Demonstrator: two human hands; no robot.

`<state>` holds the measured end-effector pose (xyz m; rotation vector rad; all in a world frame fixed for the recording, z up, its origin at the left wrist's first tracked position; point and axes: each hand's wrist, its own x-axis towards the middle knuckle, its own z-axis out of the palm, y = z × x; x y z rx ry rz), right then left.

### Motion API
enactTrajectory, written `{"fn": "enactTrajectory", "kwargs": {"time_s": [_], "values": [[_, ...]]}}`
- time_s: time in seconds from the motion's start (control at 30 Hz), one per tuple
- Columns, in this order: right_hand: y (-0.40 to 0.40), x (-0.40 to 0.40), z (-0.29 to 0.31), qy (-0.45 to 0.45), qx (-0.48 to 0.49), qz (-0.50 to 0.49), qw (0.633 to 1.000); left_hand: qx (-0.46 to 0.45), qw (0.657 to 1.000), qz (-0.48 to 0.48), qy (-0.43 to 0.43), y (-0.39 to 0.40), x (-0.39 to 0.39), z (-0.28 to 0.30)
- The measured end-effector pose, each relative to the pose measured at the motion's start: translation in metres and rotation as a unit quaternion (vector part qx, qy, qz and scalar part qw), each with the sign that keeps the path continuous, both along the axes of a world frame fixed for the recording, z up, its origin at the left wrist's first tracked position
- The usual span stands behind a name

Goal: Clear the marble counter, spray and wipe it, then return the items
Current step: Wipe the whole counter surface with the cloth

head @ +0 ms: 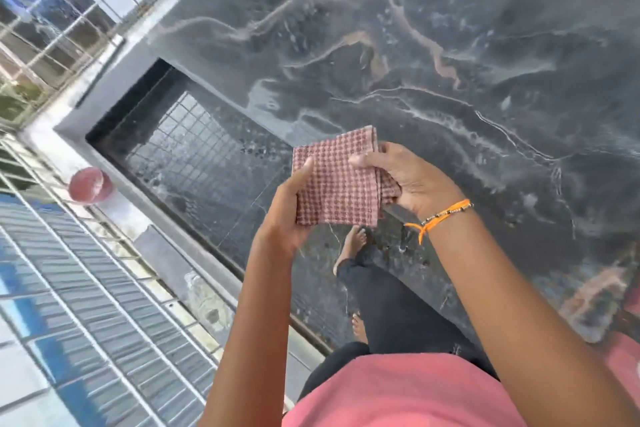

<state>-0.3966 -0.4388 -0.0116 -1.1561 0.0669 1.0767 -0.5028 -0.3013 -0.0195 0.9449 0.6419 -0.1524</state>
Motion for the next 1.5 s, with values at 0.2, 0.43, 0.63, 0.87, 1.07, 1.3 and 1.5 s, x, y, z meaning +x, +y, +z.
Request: {"fn": "enactTrajectory", "kwargs": {"time_s": [0.2,0.43,0.63,0.87,1.07,1.3,1.5], "values": [[0.066,0.057,0.007,-0.035,-0.005,-0.057,0.998,0.02,0.999,0.003,0.034,0.066,0.061,0.011],[0.127,0.137,0.03,-0.118,-0.07,-0.186,0.973,0.12,0.991,-0.035,0.05,0.127,0.143,0.022],[0.179,0.195,0.049,-0.436,-0.243,-0.268,0.824,0.179,0.98,-0.073,0.039,0.169,0.181,0.014],[0.235,0.225,0.034,-0.391,-0.343,-0.045,0.853,0.207,0.969,-0.135,0.002,0.239,0.248,0.02],[0.265,0.254,-0.026,-0.421,-0.561,-0.059,0.711,0.253,0.948,-0.193,-0.025,0.329,0.297,0.021],[0.318,0.223,-0.066,-0.413,-0.692,0.027,0.592,0.288,0.945,-0.154,-0.002,0.395,0.301,-0.002],[0.422,0.213,-0.072,-0.518,-0.607,0.126,0.59,0.363,0.931,-0.041,0.001,0.421,0.304,-0.01]]}}
